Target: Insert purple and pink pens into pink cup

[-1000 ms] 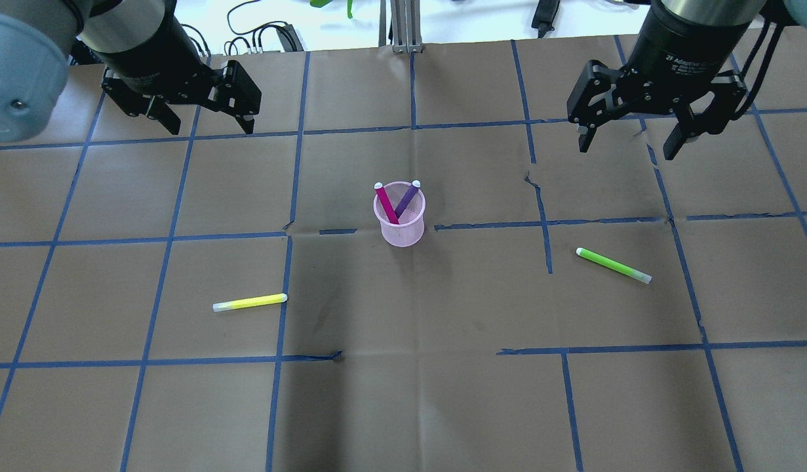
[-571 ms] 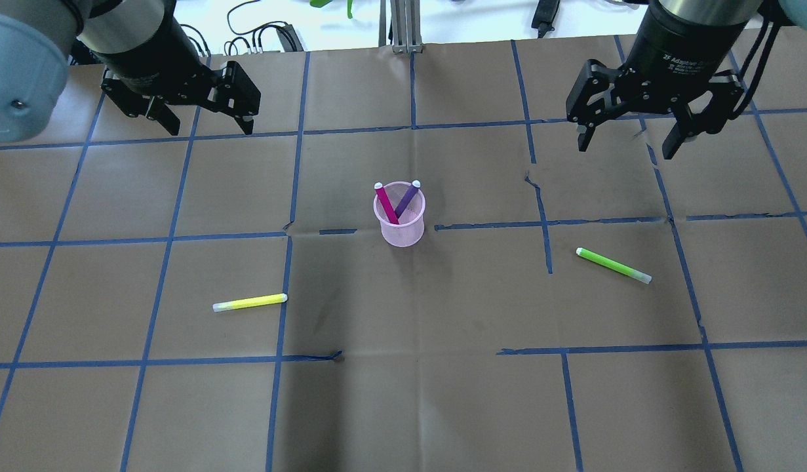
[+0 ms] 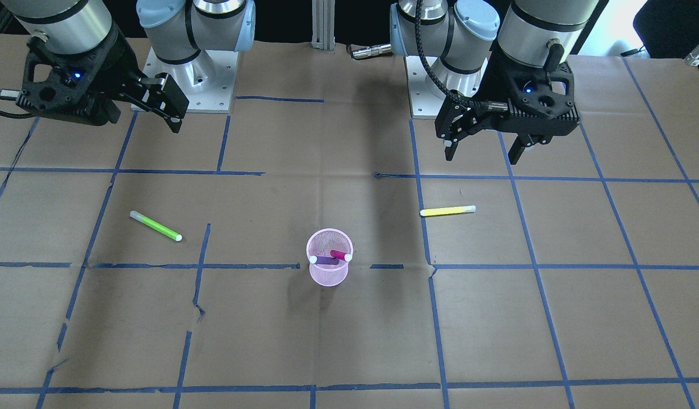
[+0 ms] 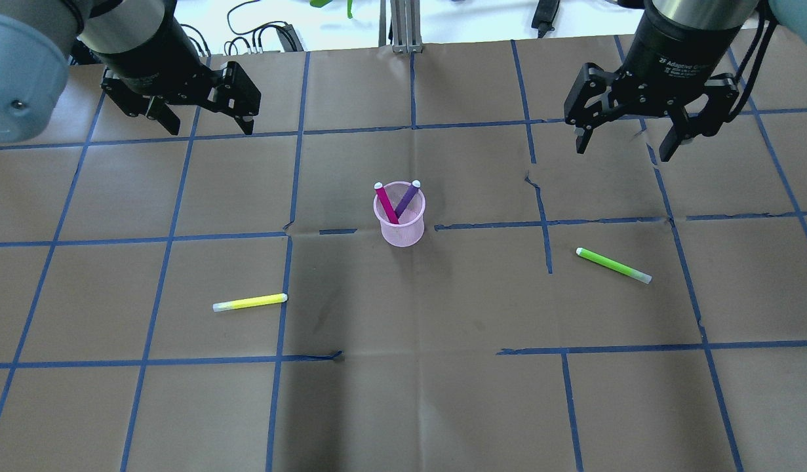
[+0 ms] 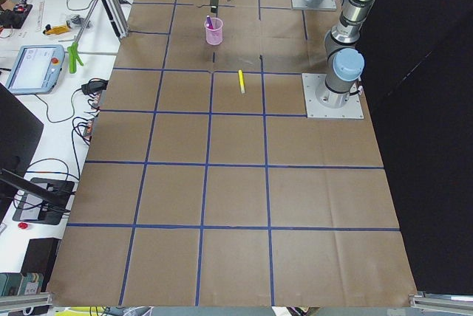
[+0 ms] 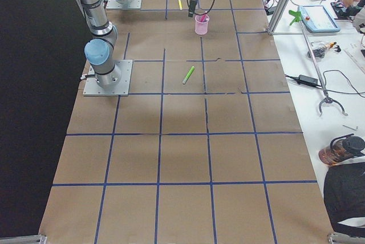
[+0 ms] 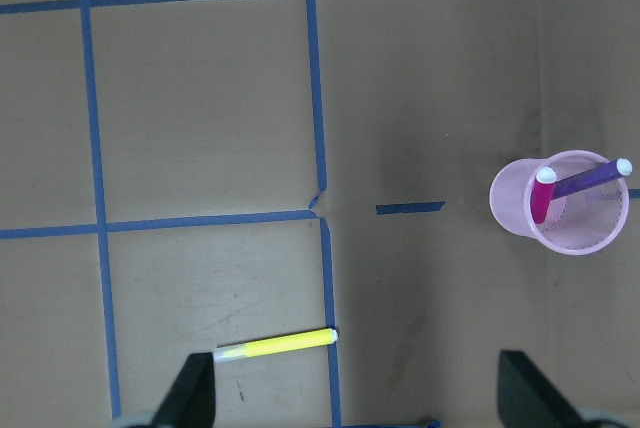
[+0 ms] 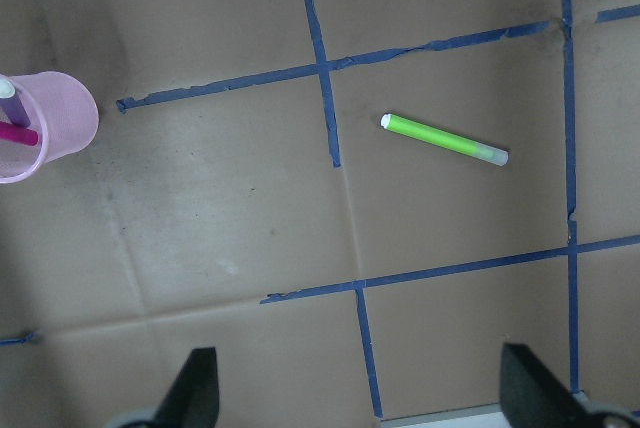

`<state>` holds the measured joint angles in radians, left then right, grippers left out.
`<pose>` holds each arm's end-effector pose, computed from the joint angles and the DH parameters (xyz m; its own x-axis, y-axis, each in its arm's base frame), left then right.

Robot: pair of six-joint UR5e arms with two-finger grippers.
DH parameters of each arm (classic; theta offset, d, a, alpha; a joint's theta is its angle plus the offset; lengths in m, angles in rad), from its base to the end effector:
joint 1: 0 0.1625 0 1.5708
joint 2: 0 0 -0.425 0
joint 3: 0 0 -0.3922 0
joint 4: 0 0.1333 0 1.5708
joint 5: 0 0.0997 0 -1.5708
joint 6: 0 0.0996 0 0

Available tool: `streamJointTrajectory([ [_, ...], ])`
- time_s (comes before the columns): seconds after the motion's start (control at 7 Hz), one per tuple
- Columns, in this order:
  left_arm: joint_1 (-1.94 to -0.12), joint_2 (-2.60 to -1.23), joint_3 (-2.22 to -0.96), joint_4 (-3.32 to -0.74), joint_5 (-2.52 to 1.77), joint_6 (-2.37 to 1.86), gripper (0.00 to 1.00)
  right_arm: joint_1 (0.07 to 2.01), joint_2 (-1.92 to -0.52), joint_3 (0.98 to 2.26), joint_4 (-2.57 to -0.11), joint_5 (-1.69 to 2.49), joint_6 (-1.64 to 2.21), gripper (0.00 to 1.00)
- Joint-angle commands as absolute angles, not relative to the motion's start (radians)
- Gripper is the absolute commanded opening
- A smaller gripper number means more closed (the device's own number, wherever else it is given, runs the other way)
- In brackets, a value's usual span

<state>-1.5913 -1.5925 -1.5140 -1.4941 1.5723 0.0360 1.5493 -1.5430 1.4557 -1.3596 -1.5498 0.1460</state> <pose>-0.1436 -0.5085 0.5133 -0.9984 0.0561 -0.0055 0.0563 0.9922 -0.1114 0.1248 -0.4919 0.5104 -0.9858 0.1682 -0.0026 0.1665 0.9780 0.1253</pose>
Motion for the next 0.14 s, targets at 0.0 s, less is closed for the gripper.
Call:
streamJointTrajectory([
  [0.0, -1.592, -1.594, -1.514, -1.494, 1.572, 0.038, 0.98, 1.549, -1.540, 1.457, -1.365, -1.554, 0.144, 1.00],
])
